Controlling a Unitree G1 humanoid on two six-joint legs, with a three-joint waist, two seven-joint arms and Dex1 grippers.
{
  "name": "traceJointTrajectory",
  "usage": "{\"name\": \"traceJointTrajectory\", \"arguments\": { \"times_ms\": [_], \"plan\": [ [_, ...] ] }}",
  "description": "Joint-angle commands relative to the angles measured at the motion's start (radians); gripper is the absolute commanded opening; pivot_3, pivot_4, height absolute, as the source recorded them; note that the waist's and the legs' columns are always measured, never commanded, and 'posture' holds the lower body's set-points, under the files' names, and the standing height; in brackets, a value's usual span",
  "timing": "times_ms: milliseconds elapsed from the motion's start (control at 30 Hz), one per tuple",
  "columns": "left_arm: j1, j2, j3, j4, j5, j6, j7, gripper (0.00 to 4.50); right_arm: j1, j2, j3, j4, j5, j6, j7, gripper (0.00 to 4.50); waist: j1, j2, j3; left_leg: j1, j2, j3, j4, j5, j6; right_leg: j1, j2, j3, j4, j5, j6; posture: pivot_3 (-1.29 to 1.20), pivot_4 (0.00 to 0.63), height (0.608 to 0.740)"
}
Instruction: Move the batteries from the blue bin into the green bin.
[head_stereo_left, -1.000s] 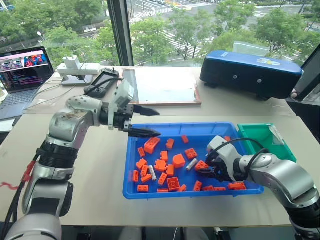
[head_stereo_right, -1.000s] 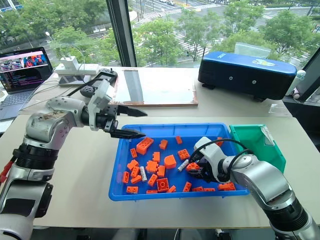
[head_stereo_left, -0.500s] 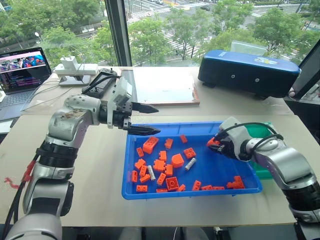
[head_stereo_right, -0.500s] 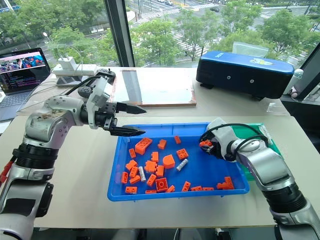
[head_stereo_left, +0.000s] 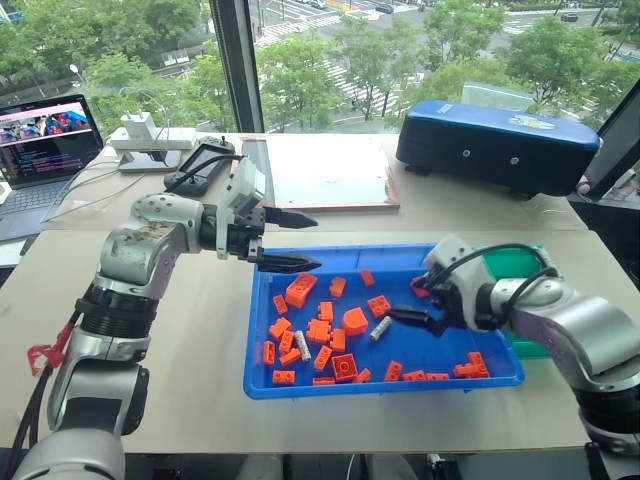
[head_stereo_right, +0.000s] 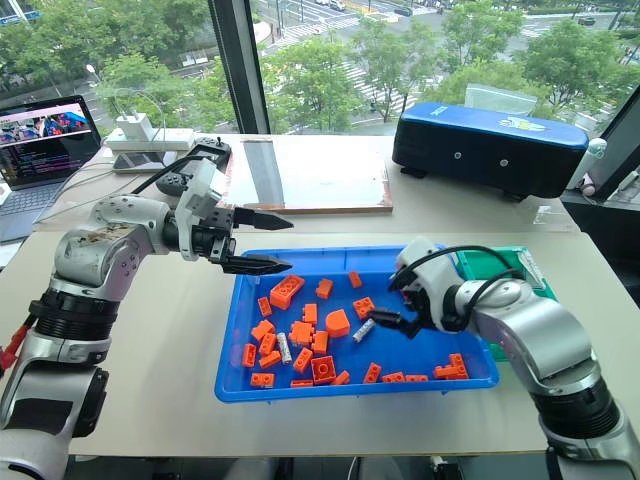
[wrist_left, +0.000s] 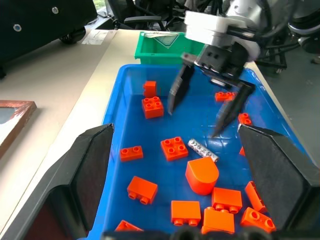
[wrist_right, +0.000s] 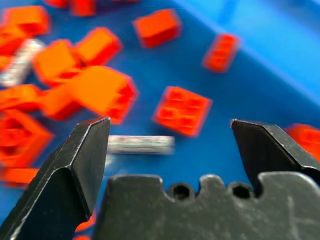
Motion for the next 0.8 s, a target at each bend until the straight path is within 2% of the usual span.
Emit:
{"name": "traceJointTrajectory", "arguments": {
  "times_ms": [33,400,533,567,600,733,800],
  "plan": [
    [-0.011,0.004,0.005,-0.017,0.001,-0.017,-0.006,4.27,-0.003,0.043,0.006,-0.035,0.009,0.048,-0.055,4.47,0.000,0.000,0.000,0.000,0.000,0.000,0.000,0.000,0.000,0.000,0.000,0.000,0.000,0.000,0.000,0.00,0.150,0.740],
    [-0.018,0.018,0.003,-0.014,0.001,-0.012,-0.038,4.27,0.019,0.078,0.067,-0.010,-0.032,0.079,-0.151,4.47,-0.001,0.000,0.000,0.000,0.000,0.000,0.000,0.000,0.000,0.000,0.000,0.000,0.000,0.000,0.000,0.00,0.150,0.740],
    [0.004,0.055,-0.011,-0.040,-0.014,-0.002,-0.113,4.27,0.025,0.090,0.071,-0.007,-0.034,0.079,-0.167,4.47,-0.001,0.000,0.000,0.000,0.000,0.000,0.000,0.000,0.000,0.000,0.000,0.000,0.000,0.000,0.000,0.00,0.150,0.740],
    [0.009,0.064,-0.014,-0.047,-0.020,0.003,-0.131,4.27,0.025,0.093,0.070,-0.005,-0.035,0.078,-0.170,3.96,-0.002,0.000,0.000,0.000,0.000,0.000,0.000,0.000,0.000,0.000,0.000,0.000,0.000,0.000,0.000,0.00,0.150,0.740],
    [0.014,0.075,-0.018,-0.054,-0.021,0.003,-0.148,4.27,0.025,0.099,0.067,-0.004,-0.037,0.078,-0.174,3.83,-0.004,0.000,0.000,0.000,0.000,0.000,0.000,0.000,0.000,0.000,0.000,0.000,0.000,0.000,0.000,0.00,0.150,0.740],
    [0.022,0.103,-0.035,-0.057,-0.008,-0.015,-0.185,4.27,0.021,0.111,0.055,-0.009,-0.037,0.079,-0.179,2.56,-0.004,0.000,0.000,0.000,0.000,0.000,0.000,0.000,0.000,0.000,0.000,0.000,0.000,0.000,0.000,0.00,0.150,0.740],
    [0.023,0.111,-0.034,-0.060,-0.016,-0.016,-0.205,4.27,0.013,0.141,0.006,-0.020,-0.010,0.101,-0.175,2.55,-0.004,0.000,0.000,0.000,0.000,0.000,0.000,0.000,0.000,0.000,0.000,0.000,0.000,0.000,0.000,0.00,0.150,0.740]
  ]
}}
